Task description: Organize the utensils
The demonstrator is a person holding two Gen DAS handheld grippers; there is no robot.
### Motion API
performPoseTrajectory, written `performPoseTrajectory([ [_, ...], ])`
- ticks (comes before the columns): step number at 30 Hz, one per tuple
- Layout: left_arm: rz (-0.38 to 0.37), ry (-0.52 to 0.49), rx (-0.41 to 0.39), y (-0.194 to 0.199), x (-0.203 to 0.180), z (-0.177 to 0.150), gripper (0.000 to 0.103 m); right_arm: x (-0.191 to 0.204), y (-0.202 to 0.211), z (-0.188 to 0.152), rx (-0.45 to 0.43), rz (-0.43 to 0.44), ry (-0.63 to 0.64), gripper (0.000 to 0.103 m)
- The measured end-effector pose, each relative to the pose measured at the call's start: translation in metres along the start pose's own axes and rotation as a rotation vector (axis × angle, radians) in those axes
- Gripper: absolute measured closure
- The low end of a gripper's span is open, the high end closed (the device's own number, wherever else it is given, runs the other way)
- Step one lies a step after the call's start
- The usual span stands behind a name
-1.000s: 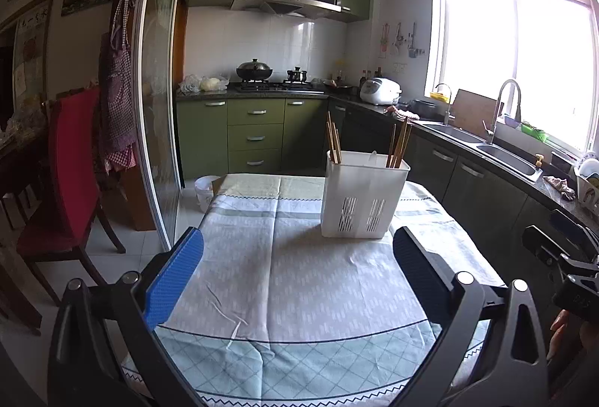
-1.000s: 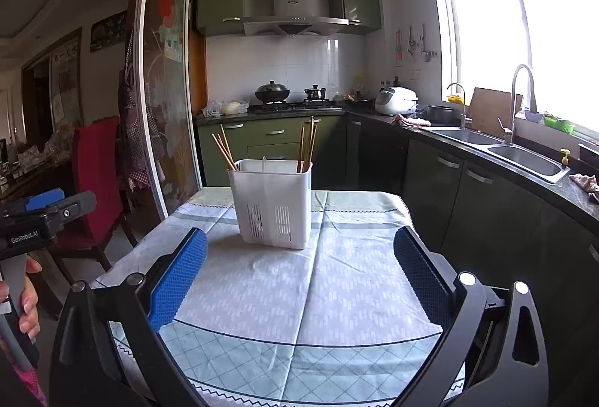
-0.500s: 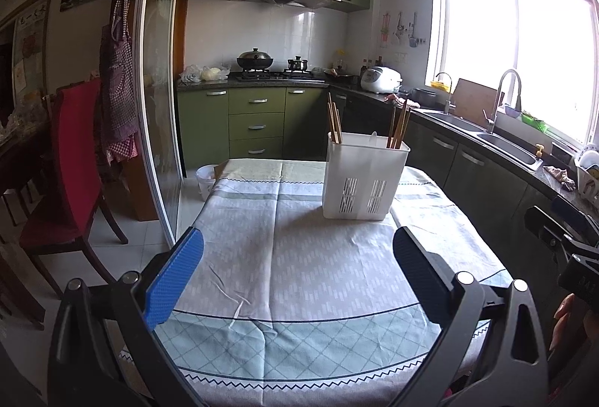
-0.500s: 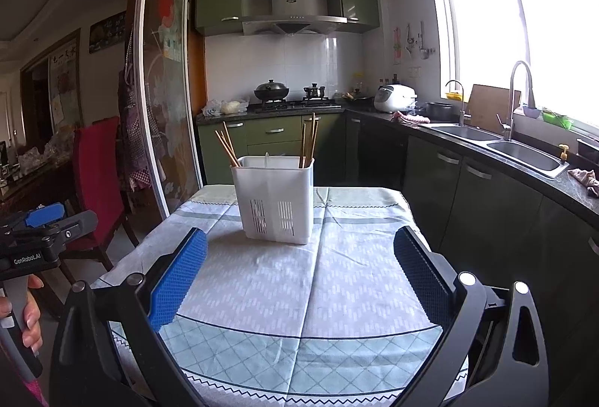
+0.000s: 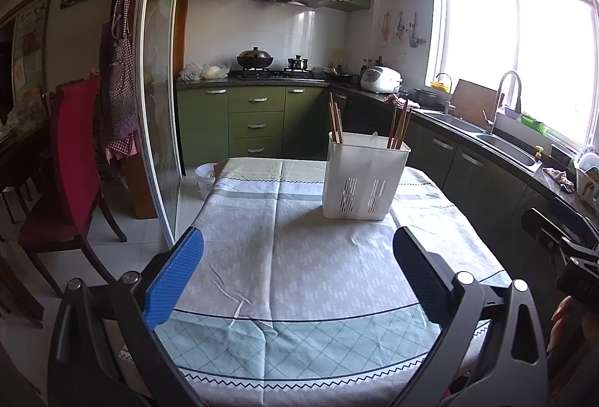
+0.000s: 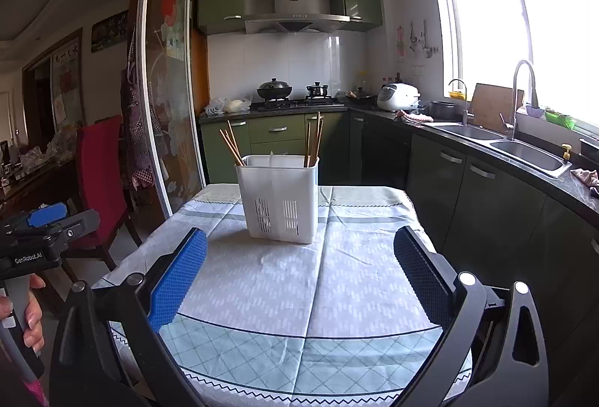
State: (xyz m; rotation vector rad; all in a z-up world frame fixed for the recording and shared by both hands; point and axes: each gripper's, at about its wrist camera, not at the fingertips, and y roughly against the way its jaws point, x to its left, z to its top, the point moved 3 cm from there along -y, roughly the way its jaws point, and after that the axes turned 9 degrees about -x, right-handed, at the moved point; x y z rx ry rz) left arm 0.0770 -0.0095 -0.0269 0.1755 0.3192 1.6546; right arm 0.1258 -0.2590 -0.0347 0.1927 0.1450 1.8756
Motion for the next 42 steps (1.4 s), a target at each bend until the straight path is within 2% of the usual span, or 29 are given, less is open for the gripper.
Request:
performPoseTrajectory([
  [42,-0.001,-0.010,-0.001,0.0028,-0.0092,0.0016,0.007,0.0003,-0.0007,-0.0024,-0.003,0.000,-0.017,0.005],
])
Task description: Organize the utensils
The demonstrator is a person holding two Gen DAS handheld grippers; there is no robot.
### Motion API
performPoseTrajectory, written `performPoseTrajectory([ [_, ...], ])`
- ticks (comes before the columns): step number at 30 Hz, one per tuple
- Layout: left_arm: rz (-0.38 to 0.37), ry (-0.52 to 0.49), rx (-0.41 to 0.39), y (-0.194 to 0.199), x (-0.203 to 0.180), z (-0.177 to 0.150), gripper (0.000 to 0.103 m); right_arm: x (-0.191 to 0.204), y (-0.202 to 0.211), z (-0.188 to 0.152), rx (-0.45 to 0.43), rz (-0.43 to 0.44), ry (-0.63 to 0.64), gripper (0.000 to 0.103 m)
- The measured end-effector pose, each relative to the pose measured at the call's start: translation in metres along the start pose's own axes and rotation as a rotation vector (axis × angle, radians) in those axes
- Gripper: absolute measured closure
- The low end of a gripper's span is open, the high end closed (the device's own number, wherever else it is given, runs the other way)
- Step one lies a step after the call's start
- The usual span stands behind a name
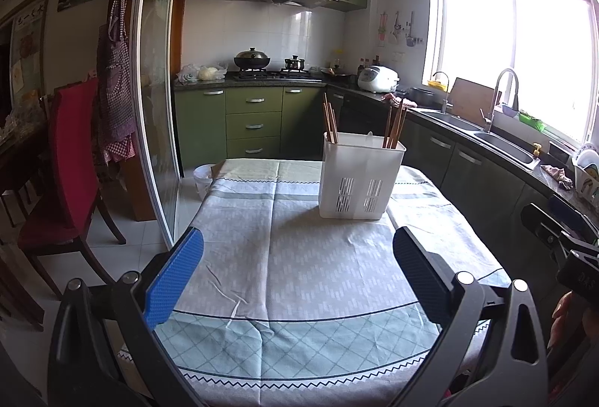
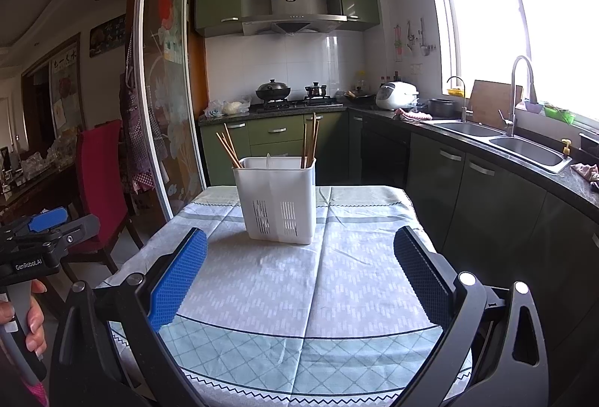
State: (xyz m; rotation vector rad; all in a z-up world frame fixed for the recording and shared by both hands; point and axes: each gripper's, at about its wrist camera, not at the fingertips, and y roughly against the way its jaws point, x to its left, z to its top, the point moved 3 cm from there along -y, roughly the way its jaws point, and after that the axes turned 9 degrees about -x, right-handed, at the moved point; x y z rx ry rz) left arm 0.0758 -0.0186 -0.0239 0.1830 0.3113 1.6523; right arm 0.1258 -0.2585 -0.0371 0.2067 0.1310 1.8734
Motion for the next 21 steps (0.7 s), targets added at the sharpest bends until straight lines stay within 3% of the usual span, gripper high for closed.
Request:
performPoseTrajectory([
  [21,-0.003,0.017,0.059,-0.012,0.004,-0.006,0.007,0.002,0.000,0.000,0.011,-0.003,0.001,0.005],
])
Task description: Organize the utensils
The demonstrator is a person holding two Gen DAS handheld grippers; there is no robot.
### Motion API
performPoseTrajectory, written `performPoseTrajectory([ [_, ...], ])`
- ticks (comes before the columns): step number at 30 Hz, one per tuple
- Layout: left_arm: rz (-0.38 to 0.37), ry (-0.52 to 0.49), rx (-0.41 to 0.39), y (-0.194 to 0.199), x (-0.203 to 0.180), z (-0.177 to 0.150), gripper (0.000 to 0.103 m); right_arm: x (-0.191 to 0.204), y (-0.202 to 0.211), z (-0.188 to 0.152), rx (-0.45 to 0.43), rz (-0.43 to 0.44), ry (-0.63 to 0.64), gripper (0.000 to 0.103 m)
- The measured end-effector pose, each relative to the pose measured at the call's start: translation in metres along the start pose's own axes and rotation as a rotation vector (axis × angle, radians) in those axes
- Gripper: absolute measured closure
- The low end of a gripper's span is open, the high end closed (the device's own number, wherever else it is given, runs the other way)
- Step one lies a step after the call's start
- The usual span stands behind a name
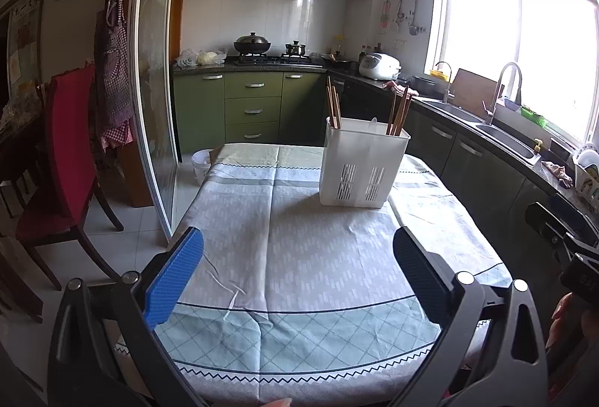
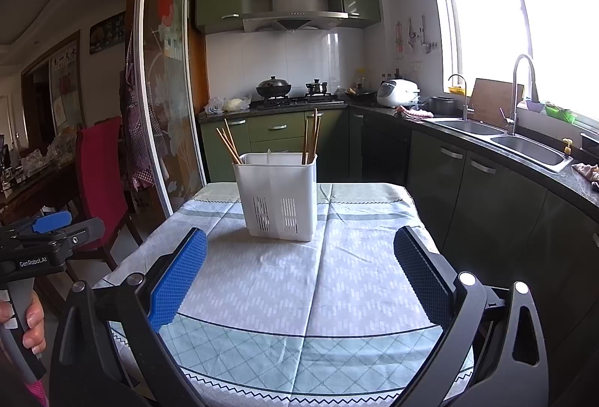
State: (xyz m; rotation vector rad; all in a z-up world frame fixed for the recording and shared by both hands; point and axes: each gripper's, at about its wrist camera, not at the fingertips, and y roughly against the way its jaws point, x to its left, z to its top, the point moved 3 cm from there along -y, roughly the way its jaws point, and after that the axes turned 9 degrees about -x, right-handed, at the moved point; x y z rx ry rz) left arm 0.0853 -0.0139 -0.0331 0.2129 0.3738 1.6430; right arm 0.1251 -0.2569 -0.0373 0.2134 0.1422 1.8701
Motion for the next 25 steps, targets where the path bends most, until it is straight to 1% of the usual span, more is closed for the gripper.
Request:
performPoseTrajectory([
  [6,0.010,-0.035,-0.018,0.002,-0.004,0.001,0.007,-0.001,-0.001,0.000,0.004,0.000,-0.001,0.005],
  [10,-0.044,-0.026,-0.024,0.001,-0.006,0.001,0.007,0.000,-0.001,0.000,0.003,-0.001,0.000,0.005],
  [13,-0.057,-0.030,-0.020,0.000,-0.007,0.001,0.007,0.000,-0.001,0.000,0.004,-0.002,-0.001,0.005],
  [16,-0.041,-0.048,-0.028,-0.001,-0.008,0.002,0.007,-0.001,-0.001,0.000,0.004,-0.002,0.001,0.005],
  [18,-0.036,-0.043,-0.027,-0.003,-0.006,0.002,0.007,-0.001,-0.001,0.000,0.004,-0.002,0.000,0.005],
  [21,0.009,-0.053,-0.036,-0.004,-0.003,0.003,0.007,-0.001,-0.002,-0.001,0.008,-0.005,0.002,0.005],
  [23,0.007,-0.054,-0.029,-0.007,-0.002,0.002,0.007,-0.002,-0.005,-0.002,0.016,-0.005,-0.001,0.005],
  [25,-0.001,-0.049,-0.006,-0.015,0.000,0.000,0.007,-0.003,-0.008,-0.005,0.023,-0.008,-0.003,0.005],
])
